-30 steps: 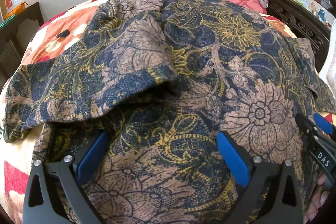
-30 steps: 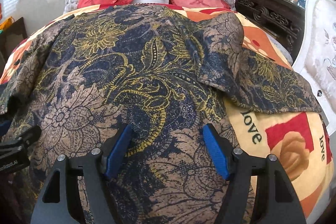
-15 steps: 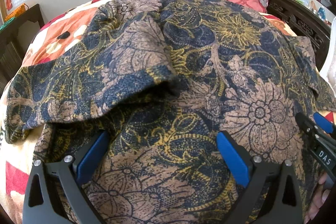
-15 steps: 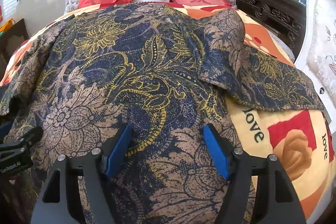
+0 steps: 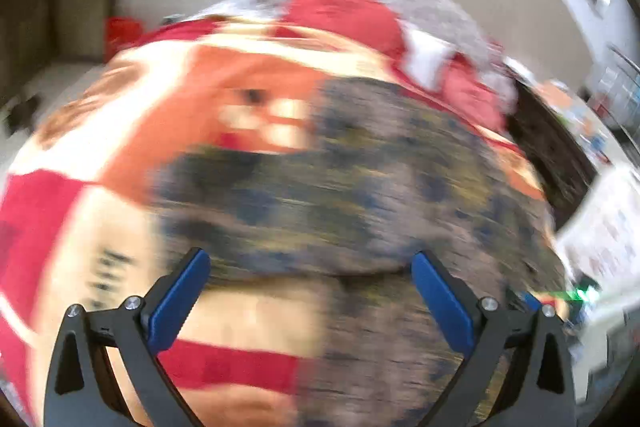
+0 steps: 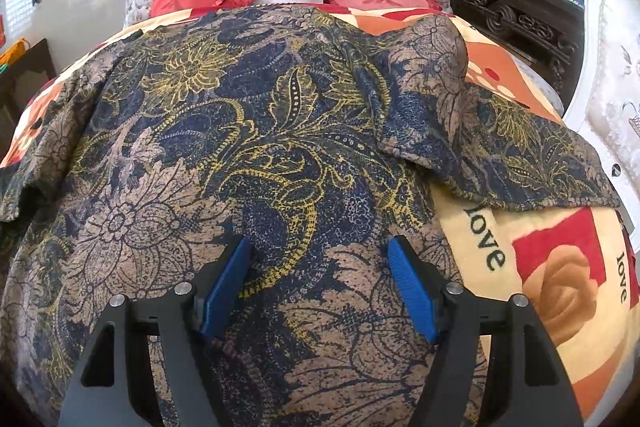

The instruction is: Fold small clothes

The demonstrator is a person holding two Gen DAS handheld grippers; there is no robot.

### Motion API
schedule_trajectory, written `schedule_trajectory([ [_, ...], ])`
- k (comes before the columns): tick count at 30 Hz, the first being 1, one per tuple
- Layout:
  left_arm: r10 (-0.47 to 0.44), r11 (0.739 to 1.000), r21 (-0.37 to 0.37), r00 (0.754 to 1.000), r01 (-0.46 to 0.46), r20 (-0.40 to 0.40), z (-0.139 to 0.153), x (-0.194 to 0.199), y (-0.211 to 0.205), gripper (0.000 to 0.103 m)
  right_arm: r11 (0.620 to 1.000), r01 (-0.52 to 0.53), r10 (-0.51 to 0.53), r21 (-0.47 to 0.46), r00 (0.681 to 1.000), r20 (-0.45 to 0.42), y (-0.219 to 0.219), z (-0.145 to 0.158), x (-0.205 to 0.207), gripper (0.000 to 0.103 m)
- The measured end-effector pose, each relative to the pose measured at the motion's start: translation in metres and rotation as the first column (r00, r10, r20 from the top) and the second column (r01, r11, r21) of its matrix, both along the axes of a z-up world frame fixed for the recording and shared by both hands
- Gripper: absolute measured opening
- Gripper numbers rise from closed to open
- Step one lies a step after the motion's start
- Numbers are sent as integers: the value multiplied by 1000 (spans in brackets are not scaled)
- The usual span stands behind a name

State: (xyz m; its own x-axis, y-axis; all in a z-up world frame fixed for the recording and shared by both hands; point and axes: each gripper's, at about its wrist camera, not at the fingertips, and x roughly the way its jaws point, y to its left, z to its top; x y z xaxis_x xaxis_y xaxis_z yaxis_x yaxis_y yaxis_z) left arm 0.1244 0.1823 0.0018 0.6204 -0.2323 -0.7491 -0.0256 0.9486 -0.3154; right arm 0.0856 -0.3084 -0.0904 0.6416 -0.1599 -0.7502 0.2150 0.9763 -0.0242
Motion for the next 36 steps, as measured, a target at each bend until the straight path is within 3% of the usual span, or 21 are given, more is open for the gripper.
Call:
schedule_trajectory([
  [2, 49, 998, -23, 998, -50, -36, -6, 10, 29, 102, 1000, -1, 1, -3, 1000, -2, 0, 0, 0, 90],
  [5, 93, 986, -134, 993, -102, -72, -19, 25, 62, 101, 1000, -2, 2, 0, 1000, -2, 0, 0, 0, 90],
  [8, 63, 969, -226, 988, -94, -142, -44, 43, 68, 100, 1000, -1, 1, -3, 1000, -3, -1, 0, 0, 90],
  [12, 23, 992, -124, 994, -36, -102, -51, 58, 47, 101, 1000, -2, 2, -2, 1000, -3, 0, 0, 0, 90],
  [15, 44, 995, -89, 996, -51, -80, -53, 58, 46, 99, 1000, -2, 2, 0, 1000, -4, -1, 0, 0, 91],
  [16, 54, 996, -68, 996, -59, -74, -52, 57, 46, 77, 1000, -3, 3, 0, 1000, -4, 0, 0, 0, 91],
  [17, 77, 997, -19, 993, -79, -85, -51, 57, 46, 21, 1000, -3, 3, 0, 1000, -4, 0, 0, 0, 91],
  [18, 86, 996, -15, 988, -88, -130, -54, 60, 48, 6, 1000, -3, 3, 0, 1000, -3, 1, 0, 0, 91],
  [20, 101, 993, -50, 985, -108, -141, -53, 59, 55, 6, 1000, -3, 3, 2, 1000, -3, 0, 0, 0, 91],
  [23, 108, 994, 33, 990, -105, -90, -24, 53, 55, 6, 1000, -3, 3, 3, 1000, -3, 0, 0, 0, 91],
  [26, 149, 988, 19, 988, -150, 32, 34, 47, 78, 6, 1000, -3, 3, 1, 1000, -4, -1, -1, 0, 91],
  [29, 236, 968, 47, 959, -246, 158, 94, 47, 117, 6, 1000, -2, 2, 4, 1000, -2, 0, 0, 0, 91],
  [32, 356, 923, 63, 906, -379, 231, 137, 45, 162, 6, 1000, -4, 4, 9, 1000, -1, 0, 0, 0, 91],
  [36, 457, 870, 82, 858, -485, 233, 152, 38, 203, 6, 1000, -4, 4, 10, 1000, -1, 0, 0, 0, 91],
])
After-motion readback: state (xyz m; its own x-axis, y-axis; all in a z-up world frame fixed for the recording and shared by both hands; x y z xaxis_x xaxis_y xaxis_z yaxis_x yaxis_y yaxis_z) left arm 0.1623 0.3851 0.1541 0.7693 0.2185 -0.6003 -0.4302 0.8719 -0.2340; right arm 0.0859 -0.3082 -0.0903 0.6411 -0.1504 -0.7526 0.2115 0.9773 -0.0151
